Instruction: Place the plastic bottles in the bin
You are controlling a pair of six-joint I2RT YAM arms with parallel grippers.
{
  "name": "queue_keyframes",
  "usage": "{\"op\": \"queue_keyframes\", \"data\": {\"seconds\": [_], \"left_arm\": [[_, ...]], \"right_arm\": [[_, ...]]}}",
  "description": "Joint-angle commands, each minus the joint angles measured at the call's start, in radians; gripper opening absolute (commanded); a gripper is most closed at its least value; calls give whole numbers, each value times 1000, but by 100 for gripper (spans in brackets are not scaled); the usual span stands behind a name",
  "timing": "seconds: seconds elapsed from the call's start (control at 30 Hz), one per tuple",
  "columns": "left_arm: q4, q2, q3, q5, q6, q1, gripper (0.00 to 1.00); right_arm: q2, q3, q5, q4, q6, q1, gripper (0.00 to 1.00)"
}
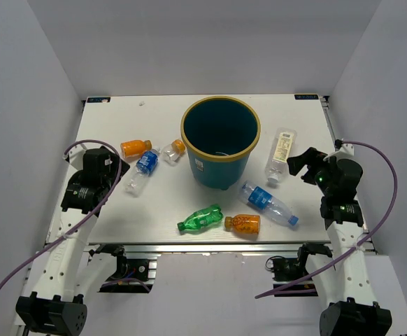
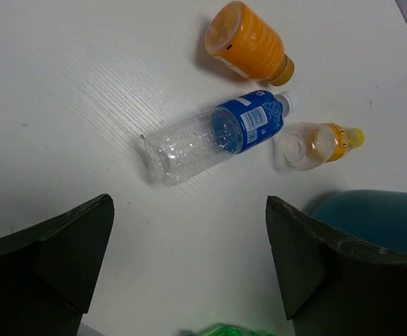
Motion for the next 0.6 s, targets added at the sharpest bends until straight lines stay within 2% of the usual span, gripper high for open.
{"op": "queue_keyframes", "data": {"seconds": [0.0, 0.1, 0.23, 0.3, 0.4, 0.57], "left_arm": [[-18, -12, 41, 15, -5, 4, 98], [33, -14, 65, 34, 10, 4, 98], [98, 0, 58, 54, 22, 4, 98], [112, 11, 51, 51, 22, 4, 98], [135, 31, 32, 64, 36, 4, 98], [177, 46, -34, 83, 56, 4, 98]], "right_arm": [[-18, 14, -3, -5, 0, -2, 89], [-18, 39, 25, -48, 3, -2, 89], [25, 94, -78, -128, -3, -2, 89], [57, 137, -204, -168, -43, 0, 89], [19, 139, -268, -206, -87, 21, 89], [-78, 174, -255, -281, -135, 208, 89]]}}
